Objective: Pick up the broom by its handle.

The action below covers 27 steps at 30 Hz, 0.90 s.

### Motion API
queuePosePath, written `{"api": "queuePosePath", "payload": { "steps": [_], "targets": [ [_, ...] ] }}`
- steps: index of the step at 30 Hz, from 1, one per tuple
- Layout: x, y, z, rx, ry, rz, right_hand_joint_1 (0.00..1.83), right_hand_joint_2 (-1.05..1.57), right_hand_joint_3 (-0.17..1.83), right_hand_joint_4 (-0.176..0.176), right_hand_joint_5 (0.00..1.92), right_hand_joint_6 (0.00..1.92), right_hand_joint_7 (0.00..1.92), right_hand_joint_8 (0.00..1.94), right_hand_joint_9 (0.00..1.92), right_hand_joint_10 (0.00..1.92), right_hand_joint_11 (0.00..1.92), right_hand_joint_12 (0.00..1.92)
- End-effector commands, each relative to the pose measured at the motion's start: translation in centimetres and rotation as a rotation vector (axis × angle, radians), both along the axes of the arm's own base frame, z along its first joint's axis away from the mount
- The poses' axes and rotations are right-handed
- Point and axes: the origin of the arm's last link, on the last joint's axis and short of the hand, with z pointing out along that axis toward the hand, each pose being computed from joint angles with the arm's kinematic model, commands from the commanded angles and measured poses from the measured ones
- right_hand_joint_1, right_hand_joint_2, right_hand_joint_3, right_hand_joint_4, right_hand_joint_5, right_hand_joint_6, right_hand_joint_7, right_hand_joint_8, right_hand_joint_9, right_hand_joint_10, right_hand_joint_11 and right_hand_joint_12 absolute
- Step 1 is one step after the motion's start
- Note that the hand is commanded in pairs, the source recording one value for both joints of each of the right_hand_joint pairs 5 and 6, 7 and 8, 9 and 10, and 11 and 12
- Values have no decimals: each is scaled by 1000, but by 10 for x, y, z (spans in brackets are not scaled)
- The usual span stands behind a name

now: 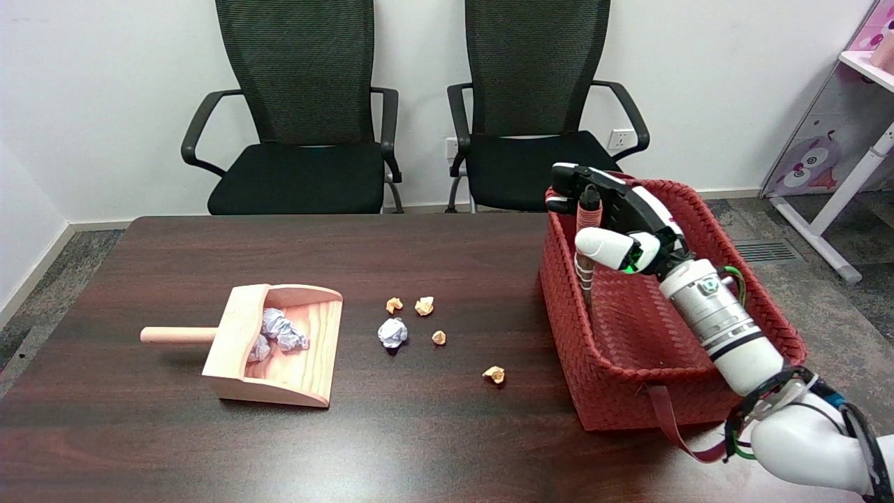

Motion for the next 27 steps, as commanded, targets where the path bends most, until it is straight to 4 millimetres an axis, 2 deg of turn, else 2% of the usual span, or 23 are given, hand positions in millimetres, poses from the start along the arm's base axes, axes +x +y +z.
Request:
{"api": "queuePosePath", "payload": {
  "steps": [1, 5, 10, 14, 18, 22, 23, 25, 27],
  "targets": [
    [-13, -14, -14, 4, -79, -11, 903, -53, 920, -134, 381, 381, 381, 381, 329, 329, 484, 484],
    [-12, -16, -16, 10, -80, -8, 911, 14, 852, -137, 459, 459, 459, 459, 385, 385, 595, 595],
    [-12, -17, -19, 20, -81, -8, 915, 63, 815, -176, 549, 549, 549, 549, 600, 600, 1057, 1057],
    [-12, -17, -20, 22, -81, -8, 918, 79, 809, -176, 553, 553, 553, 553, 707, 707, 1347, 1347],
    [-13, -17, -20, 23, -78, -12, 920, 92, 803, -176, 572, 572, 572, 572, 815, 815, 1508, 1508],
    [-13, -18, -21, 26, -76, -17, 920, 94, 810, -176, 571, 571, 571, 571, 863, 863, 1574, 1574],
    [-13, -18, -21, 26, -76, -18, 920, 101, 819, -176, 582, 582, 582, 582, 926, 926, 1684, 1684],
    [-13, -18, -21, 26, -75, -18, 921, 112, 818, -176, 592, 592, 592, 592, 1006, 1006, 1776, 1776],
    [-13, -18, -21, 26, -75, -18, 922, 123, 816, -176, 616, 616, 616, 616, 1210, 1210, 1920, 1920]
  ]
}}
